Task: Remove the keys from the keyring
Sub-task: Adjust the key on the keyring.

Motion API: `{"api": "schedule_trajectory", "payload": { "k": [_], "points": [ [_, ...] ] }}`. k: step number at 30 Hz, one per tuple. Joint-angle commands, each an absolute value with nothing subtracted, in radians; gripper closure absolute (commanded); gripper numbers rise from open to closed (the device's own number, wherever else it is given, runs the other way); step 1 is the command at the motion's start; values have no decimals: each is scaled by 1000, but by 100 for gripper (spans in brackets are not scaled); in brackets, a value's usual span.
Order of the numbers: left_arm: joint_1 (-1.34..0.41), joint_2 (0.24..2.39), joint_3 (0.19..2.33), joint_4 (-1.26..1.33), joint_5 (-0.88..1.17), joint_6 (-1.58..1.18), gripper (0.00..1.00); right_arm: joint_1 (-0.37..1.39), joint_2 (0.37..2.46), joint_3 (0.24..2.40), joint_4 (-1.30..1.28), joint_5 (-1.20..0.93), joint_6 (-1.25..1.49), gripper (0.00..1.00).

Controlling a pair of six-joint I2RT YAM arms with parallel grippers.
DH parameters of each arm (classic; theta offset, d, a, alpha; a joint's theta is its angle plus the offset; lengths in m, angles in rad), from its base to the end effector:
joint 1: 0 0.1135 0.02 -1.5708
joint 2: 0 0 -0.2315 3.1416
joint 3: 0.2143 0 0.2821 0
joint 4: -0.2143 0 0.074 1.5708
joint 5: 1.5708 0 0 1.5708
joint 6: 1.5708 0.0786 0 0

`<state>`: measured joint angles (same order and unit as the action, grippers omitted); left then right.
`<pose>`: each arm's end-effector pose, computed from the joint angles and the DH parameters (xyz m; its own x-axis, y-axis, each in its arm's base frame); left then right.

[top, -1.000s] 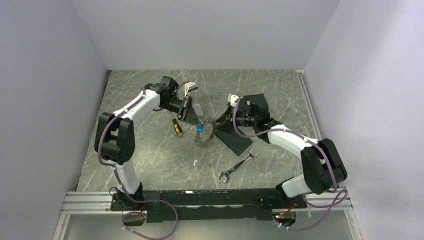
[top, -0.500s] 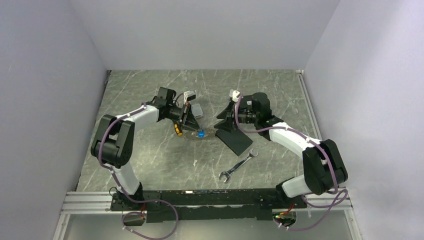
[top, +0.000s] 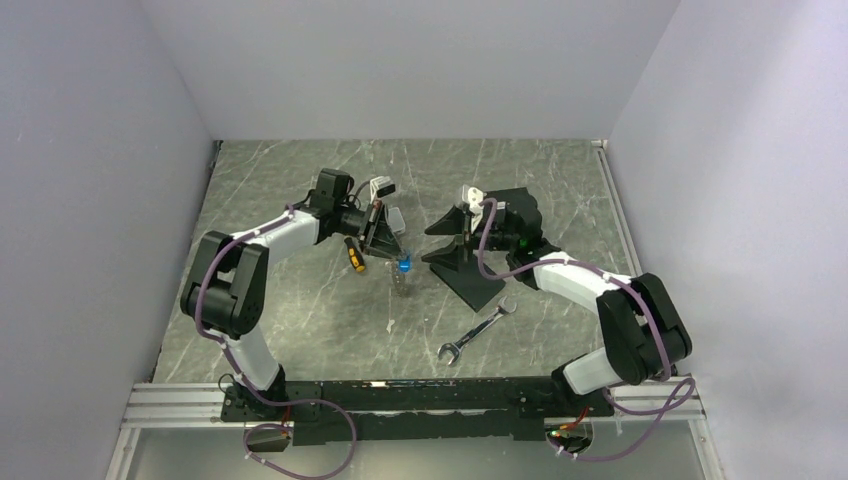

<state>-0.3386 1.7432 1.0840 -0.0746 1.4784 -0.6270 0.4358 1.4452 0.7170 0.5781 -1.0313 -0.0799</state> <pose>0.3274 -0.1983 0.1657 -0.9387 0.2732 -0.2101 0.2190 0.0021 -0.9757 0.2886 0.2088 0.1874 -0.0564 -0.0715 -0.9958 -0.9936 0.1022 0.0490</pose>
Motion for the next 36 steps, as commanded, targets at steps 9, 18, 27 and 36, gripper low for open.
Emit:
{"api": "schedule_trajectory", "payload": {
  "k": [9, 18, 27, 36],
  "points": [
    [-383, 1699, 1146, -174, 1574, -501, 100, 492, 1478, 681, 885, -1124, -18, 41],
    [-393, 1699, 1159, -208, 1594, -470, 100, 519, 1484, 687, 806, -1119, -94, 46],
    [-393, 1707, 1193, -293, 1603, -403, 100, 542, 1493, 683, 770, -1102, -131, 53],
    [-394, 1697, 1194, -304, 1615, -389, 100, 556, 1505, 682, 744, -1071, -160, 48]
  ]
}}
